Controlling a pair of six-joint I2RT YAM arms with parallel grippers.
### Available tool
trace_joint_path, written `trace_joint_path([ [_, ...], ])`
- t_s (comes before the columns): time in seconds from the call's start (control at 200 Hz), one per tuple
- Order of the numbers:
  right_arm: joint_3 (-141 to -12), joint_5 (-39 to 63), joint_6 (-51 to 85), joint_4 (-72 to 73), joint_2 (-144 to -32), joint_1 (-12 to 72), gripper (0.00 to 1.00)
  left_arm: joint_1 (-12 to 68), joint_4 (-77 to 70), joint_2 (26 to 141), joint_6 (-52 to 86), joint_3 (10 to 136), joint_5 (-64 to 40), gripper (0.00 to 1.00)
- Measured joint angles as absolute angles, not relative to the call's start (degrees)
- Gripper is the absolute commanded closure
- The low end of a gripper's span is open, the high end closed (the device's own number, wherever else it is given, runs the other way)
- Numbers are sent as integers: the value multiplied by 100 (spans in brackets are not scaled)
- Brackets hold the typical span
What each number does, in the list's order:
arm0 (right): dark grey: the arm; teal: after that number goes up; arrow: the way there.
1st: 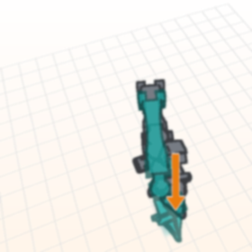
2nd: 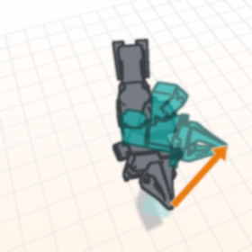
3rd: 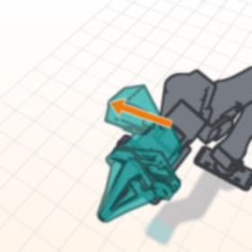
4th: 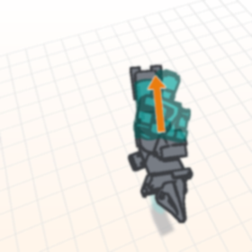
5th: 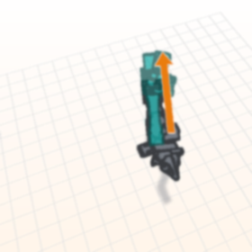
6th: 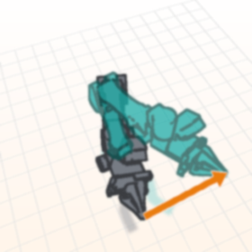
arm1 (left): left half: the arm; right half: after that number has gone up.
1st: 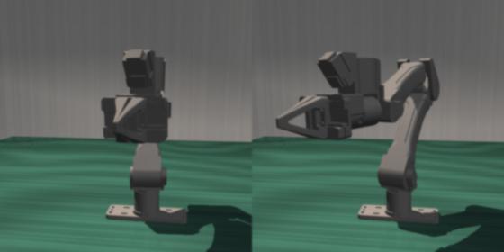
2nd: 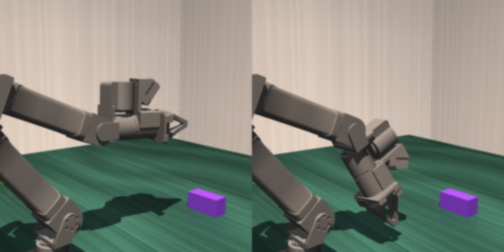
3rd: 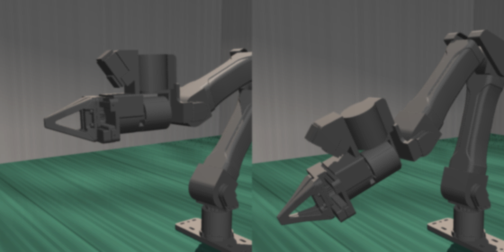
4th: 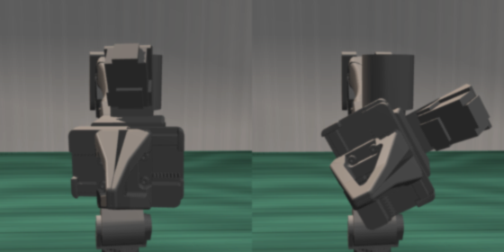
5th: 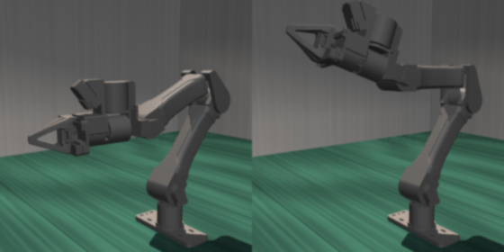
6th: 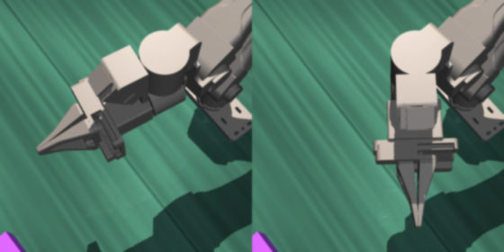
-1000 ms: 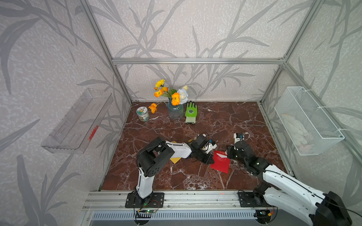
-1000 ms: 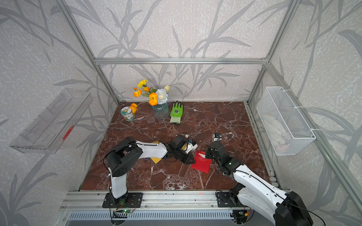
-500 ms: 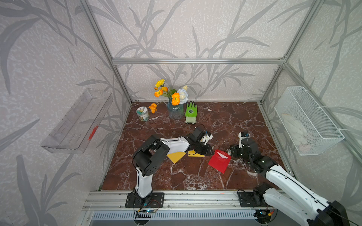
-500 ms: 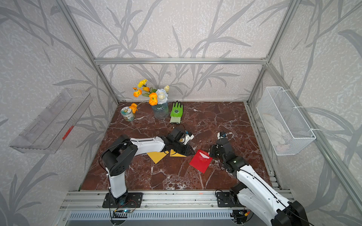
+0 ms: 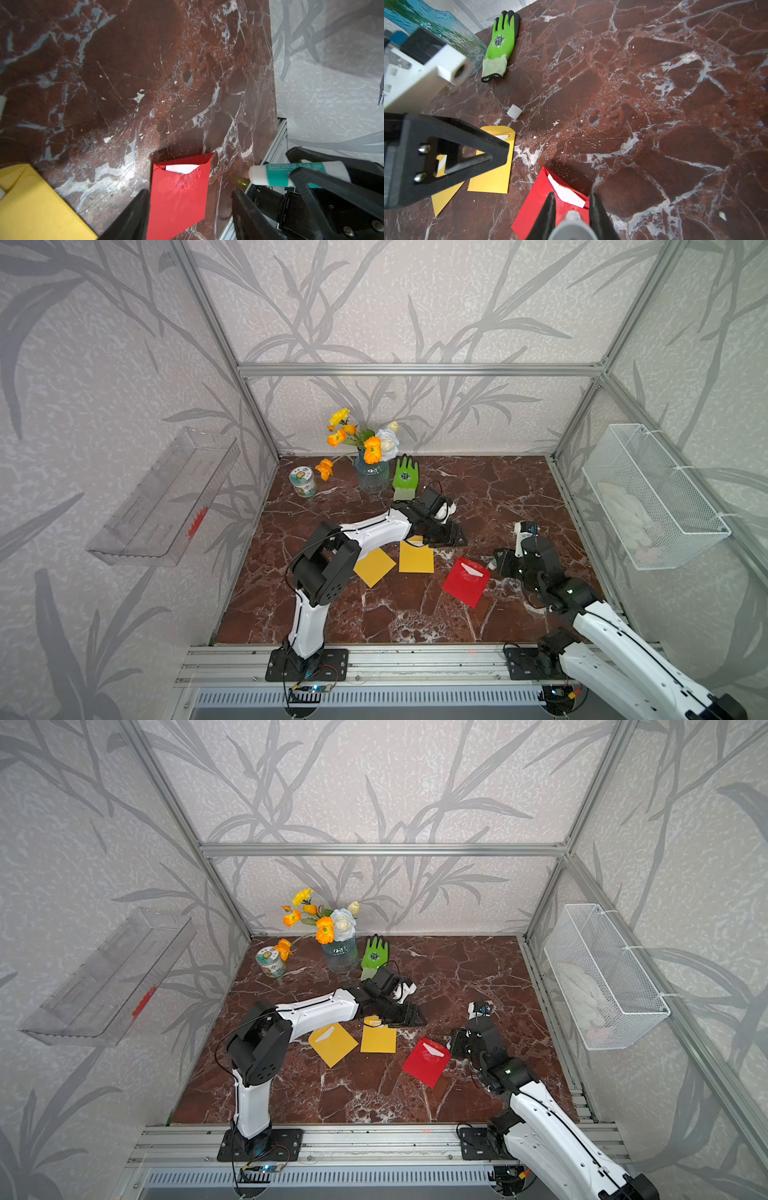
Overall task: Seal the envelope with a glue stick
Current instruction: Apply the envelope at the center of the board.
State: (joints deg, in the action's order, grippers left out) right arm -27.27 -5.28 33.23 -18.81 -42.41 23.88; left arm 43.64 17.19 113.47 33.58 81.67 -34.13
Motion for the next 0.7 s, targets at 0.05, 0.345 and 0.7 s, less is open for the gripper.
trace_joint_path([
  [0.05,-2727,-521,3347,-1881,-4198,2381,100,4388,1737,11358,3063,8167,-3463,37],
  [0.345,-2650,-176,3658,-1874,-3850,2307,100,4421,2768,12033,43,9126,-3874,37],
  [0.7,-2449,517,4136,-1852,-3568,1933,100,4421,3776,12582,-2163,9666,-3977,40],
])
